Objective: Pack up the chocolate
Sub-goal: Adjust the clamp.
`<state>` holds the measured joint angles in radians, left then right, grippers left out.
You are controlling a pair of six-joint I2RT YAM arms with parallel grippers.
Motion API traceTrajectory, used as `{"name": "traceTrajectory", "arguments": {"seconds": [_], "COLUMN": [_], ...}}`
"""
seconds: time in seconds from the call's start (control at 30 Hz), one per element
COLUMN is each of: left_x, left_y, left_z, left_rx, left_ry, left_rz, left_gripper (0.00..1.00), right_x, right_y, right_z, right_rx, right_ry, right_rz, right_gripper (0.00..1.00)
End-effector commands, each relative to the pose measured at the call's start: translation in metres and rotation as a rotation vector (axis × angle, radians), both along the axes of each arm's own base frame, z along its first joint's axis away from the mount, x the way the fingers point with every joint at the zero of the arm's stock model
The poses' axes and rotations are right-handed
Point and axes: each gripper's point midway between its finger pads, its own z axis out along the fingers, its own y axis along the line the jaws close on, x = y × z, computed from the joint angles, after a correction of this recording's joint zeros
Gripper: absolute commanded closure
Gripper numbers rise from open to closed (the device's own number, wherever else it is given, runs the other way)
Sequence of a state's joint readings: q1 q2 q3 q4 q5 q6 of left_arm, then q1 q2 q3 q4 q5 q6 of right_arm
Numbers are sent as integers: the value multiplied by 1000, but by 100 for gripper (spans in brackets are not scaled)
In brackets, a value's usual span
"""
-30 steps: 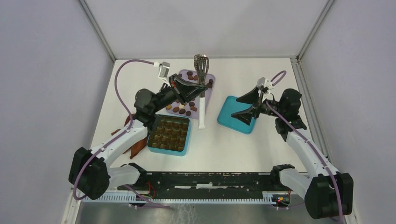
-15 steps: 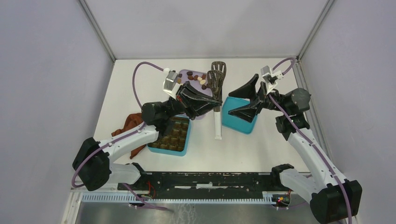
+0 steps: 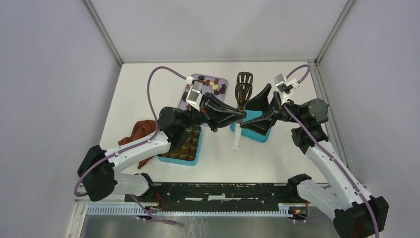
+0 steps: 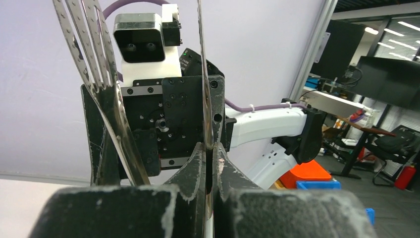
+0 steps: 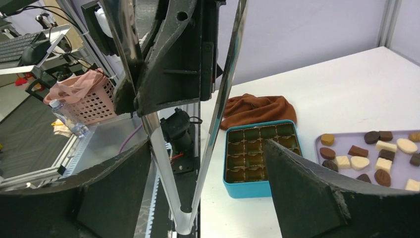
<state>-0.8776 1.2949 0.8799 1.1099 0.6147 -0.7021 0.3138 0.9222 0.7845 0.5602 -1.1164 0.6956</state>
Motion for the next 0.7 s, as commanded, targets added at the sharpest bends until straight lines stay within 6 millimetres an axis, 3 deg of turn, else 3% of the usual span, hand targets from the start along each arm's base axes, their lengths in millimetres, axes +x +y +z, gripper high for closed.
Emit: {"name": "traceTrajectory", "arguments": {"seconds": [0.0, 0.2, 0.37, 0.53, 0.67], "left_x": [-8, -9, -7, -14, -22], "left_y": [3, -2, 3, 16, 25], "left_z": [33, 33, 30, 34, 34], "left_rx": [-72, -70, -46, -44, -59], "left_ry": [-118, -135, -147, -163, -148], "left_rz": [65, 73, 118, 138, 125], "left_gripper": [98, 98, 98, 98, 98], "right_x": [13, 4, -21, -18, -23], "right_y": [3, 7, 1, -6, -8], "right_z": [-4, -2, 12, 1, 3], "right_rx": [27, 48, 32, -19, -3], "right_ry": [64, 74, -47, -80, -92], "right_rz": [-56, -8, 53, 22, 39], "right_gripper": [13, 18, 6, 2, 2]}}
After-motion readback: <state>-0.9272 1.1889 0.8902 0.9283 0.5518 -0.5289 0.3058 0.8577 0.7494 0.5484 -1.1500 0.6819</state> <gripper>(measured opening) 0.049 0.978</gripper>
